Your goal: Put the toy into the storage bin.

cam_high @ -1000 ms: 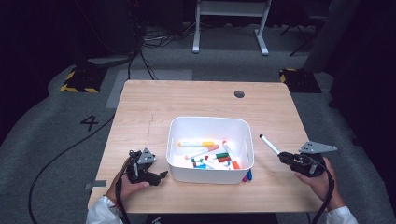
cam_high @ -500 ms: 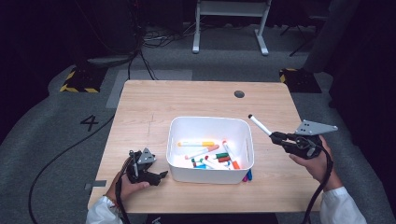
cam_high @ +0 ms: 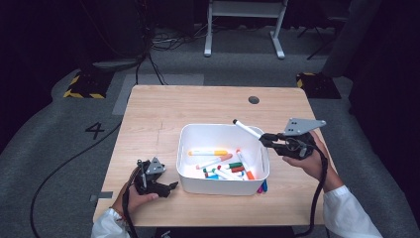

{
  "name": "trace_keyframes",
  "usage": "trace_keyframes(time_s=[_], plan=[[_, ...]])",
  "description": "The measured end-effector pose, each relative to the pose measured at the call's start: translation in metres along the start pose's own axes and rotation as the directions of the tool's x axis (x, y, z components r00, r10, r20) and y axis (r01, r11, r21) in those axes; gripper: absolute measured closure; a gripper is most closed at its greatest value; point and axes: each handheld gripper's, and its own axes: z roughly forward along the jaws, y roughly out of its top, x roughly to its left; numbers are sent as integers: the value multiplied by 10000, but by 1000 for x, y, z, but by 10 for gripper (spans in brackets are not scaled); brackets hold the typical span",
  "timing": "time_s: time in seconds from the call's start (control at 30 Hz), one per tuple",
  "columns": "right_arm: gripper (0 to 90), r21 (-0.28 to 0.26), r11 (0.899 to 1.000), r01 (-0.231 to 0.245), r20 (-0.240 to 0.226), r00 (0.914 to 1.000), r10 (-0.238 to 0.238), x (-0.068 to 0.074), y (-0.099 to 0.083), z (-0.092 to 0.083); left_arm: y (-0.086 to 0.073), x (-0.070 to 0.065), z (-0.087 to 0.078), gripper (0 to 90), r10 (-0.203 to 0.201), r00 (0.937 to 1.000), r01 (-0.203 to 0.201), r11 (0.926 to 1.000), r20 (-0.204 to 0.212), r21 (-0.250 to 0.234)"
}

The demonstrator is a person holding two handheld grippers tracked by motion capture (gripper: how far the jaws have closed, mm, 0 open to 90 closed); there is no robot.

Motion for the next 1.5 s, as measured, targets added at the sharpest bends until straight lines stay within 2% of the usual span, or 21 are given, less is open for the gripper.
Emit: trace_keyframes(time_s=[0.2, 0.27, 0.4, 0.6, 0.67, 0.83, 0.93, 0.97, 1.2, 1.27, 1.3, 1.4, 1.5], plan=[[751, 378, 9968, 710, -624, 9957, -685, 10, 15, 25, 0, 0, 0, 154, 8, 10000, -8, 10000, 4, 3], [751, 701, 9930, 946, -959, 9915, -877, 14, 19, 40, 0, 0, 0, 154, 6, 10000, -6, 10000, 7, -2], [751, 974, 9888, 1133, -1175, 9879, -1017, 17, 22, 51, 0, 0, 0, 154, 17, 10000, -17, 10000, 13, -1], [751, 1452, 9810, 1288, -1879, 9770, -1004, 20, 23, 66, 0, 0, 0, 154, 43, 10000, -43, 10000, 44, 12], [751, 1482, 9766, 1558, -2218, 9676, -1208, 22, 23, 69, 0, 0, 0, 154, 47, 10000, -47, 10000, 34, 11], [751, 1790, 9673, 1797, -2760, 9529, -1259, 35, 22, 73, 0, 0, 0, 154, 45, 10000, -45, 10000, 33, 13], [751, 2034, 9574, 2051, -3108, 9407, -1356, 44, 22, 70, 0, 0, 0, 154, 46, 10000, -46, 10000, 35, 15], [751, 2034, 9574, 2051, -3108, 9407, -1356, 44, 22, 70, 0, 0, 0, 154, 47, 10000, -47, 10000, 32, 16], [751, 2188, 9420, 2545, -3732, 9138, -1602, 55, 21, 68, 0, 0, 0, 154, 44, 10000, -44, 10000, 42, 14], [751, 2228, 9390, 2619, -3831, 9093, -1627, 58, 21, 68, 0, 0, 0, 154, 44, 10000, -44, 10000, 35, 14], [751, 2291, 9362, 2665, -3840, 9085, -1646, 59, 21, 68, 0, 0, 0, 154, 45, 10000, -45, 10000, 35, 14], [747, 2264, 9369, 2664, -3888, 9066, -1638, 60, 21, 68, 0, 0, 0, 154, 45, 10000, -45, 10000, 33, 14], [688, 2288, 9417, 2468, -3709, 9165, -1500, 57, 21, 68, 0, 0, 0, 154, 41, 10000, -41, 10000, 43, 13]])
